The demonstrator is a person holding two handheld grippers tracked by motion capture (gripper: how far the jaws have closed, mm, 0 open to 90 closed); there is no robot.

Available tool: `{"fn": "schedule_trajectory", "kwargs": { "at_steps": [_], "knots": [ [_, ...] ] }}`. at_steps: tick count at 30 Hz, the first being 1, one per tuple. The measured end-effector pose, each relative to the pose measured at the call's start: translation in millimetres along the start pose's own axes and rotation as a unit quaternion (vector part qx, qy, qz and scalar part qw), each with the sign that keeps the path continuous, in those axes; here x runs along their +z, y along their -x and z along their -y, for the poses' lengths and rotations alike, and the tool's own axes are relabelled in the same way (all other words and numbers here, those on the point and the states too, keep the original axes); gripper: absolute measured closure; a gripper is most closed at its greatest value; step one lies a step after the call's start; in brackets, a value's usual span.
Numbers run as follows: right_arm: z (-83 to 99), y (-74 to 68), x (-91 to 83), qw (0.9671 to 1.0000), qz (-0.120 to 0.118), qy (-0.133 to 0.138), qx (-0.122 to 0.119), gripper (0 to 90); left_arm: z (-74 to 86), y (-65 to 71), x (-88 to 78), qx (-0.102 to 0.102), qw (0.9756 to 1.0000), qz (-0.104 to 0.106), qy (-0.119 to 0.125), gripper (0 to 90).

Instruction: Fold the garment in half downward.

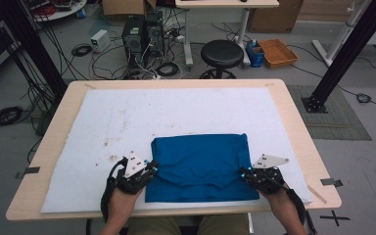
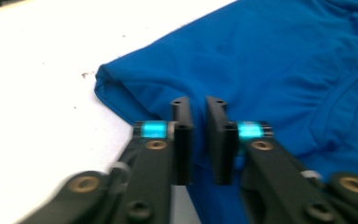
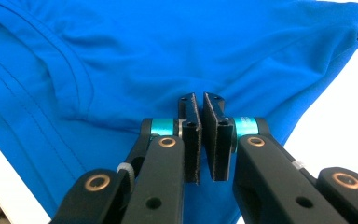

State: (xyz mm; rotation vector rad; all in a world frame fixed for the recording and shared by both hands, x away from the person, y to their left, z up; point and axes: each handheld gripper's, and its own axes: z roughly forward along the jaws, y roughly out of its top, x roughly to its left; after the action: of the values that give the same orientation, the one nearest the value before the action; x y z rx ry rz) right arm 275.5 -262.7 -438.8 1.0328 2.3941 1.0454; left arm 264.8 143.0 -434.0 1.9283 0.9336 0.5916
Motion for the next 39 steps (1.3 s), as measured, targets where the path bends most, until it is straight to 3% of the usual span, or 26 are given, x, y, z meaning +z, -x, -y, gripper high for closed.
{"fn": "schedule_trajectory", "kwargs": {
  "at_steps": [4, 8, 13, 16, 21, 25, 27, 32, 36, 39],
  "knots": [
    [0.0, -0.7, 0.8, 1.0000, -0.001, -0.003, 0.001, 86.1, 0.5, 1.3, 0.1, 0.006, 1.0000, -0.001, -0.006, 72.2],
    [0.1, -0.4, 1.5, 1.0000, -0.003, -0.004, 0.002, 85.8, 2.5, 4.5, 4.6, 0.012, 0.9994, -0.005, -0.031, 84.1],
    [0.2, -0.4, 1.2, 1.0000, -0.003, -0.003, 0.002, 85.7, 2.1, 3.6, 4.3, 0.006, 0.9997, -0.001, -0.025, 87.1],
    [-0.5, -0.5, -0.3, 1.0000, 0.000, 0.007, -0.003, 85.8, -0.8, 0.2, -2.9, -0.014, 0.9998, 0.015, 0.004, 87.1],
    [-1.9, -1.2, -5.6, 0.9998, -0.005, 0.020, 0.000, 87.6, -3.4, -2.9, -12.0, -0.037, 0.9984, 0.034, 0.025, 87.1],
    [-0.1, -0.8, -13.9, 0.9993, -0.018, 0.030, 0.010, 88.1, -4.2, -2.8, -21.3, -0.062, 0.9963, 0.052, 0.030, 87.1],
    [1.1, 0.0, -21.1, 0.9986, -0.025, 0.042, 0.020, 88.1, -4.2, -3.0, -27.5, -0.083, 0.9939, 0.062, 0.037, 87.1],
    [3.1, -2.3, -35.4, 0.9978, -0.029, 0.053, 0.026, 88.1, 2.8, -2.5, -37.5, -0.099, 0.9914, 0.082, 0.023, 87.1],
    [10.4, -3.3, -43.3, 0.9982, -0.030, 0.040, 0.034, 88.1, 16.3, 3.3, -36.4, -0.094, 0.9918, 0.086, -0.007, 87.1],
    [17.7, -2.8, -44.5, 0.9985, -0.030, 0.014, 0.044, 88.0, 20.7, 4.9, -29.1, -0.090, 0.9924, 0.080, -0.026, 87.0]
  ]
}}
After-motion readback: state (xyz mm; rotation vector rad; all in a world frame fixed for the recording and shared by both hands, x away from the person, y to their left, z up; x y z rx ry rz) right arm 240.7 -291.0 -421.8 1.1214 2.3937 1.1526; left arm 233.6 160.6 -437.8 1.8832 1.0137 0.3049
